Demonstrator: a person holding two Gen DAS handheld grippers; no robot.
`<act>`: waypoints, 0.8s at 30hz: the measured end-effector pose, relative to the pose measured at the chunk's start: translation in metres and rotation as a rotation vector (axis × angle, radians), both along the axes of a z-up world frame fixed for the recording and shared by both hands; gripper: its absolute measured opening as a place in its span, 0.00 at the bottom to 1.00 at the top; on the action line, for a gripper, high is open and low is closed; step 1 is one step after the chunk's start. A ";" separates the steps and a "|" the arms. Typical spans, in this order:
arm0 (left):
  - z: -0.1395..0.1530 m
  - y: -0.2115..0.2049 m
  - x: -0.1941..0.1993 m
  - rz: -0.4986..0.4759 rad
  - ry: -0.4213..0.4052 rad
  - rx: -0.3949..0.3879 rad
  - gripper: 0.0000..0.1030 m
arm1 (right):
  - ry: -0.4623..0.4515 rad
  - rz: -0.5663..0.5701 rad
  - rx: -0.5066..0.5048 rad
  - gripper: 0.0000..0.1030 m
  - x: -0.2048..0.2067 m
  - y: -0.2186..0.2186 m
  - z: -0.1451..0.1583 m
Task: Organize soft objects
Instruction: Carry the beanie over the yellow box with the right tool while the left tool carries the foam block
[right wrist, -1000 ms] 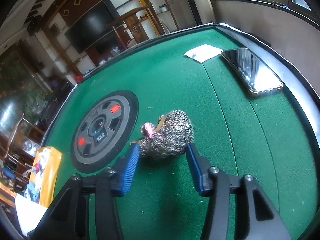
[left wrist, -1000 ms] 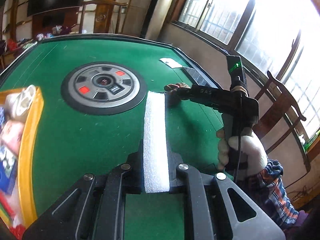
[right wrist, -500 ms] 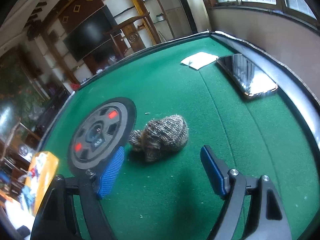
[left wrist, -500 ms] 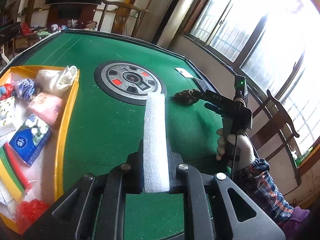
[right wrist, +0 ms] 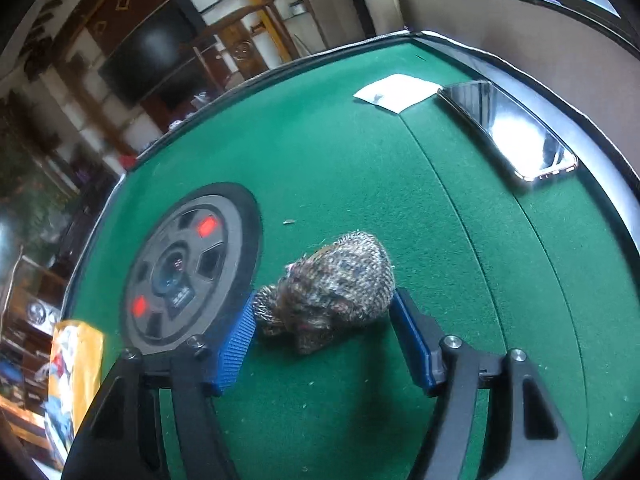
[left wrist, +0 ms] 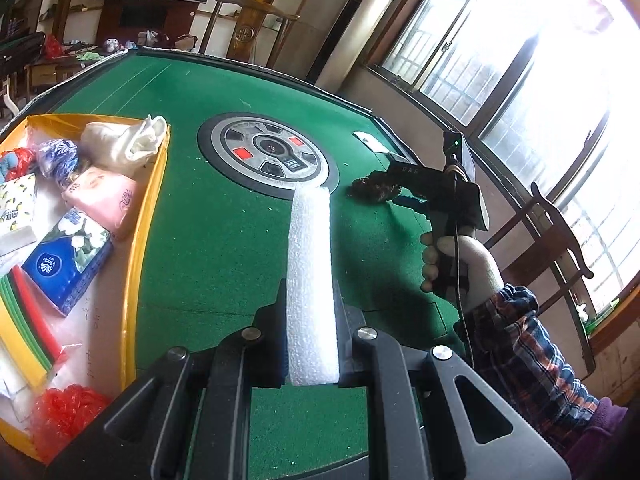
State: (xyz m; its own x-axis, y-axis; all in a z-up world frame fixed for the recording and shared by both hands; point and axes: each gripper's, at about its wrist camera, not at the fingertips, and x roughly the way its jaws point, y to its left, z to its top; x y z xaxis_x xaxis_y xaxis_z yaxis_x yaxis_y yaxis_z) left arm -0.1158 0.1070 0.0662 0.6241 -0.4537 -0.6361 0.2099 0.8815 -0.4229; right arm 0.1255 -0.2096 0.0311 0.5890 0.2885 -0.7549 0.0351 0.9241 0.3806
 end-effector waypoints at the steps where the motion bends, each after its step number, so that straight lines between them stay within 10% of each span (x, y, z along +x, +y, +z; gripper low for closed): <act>1: 0.001 0.000 -0.001 0.002 -0.002 -0.001 0.12 | -0.006 0.005 0.007 0.58 -0.004 -0.001 0.002; 24: 0.013 0.063 -0.019 0.116 -0.030 -0.073 0.12 | -0.107 0.362 0.083 0.58 -0.083 0.090 0.058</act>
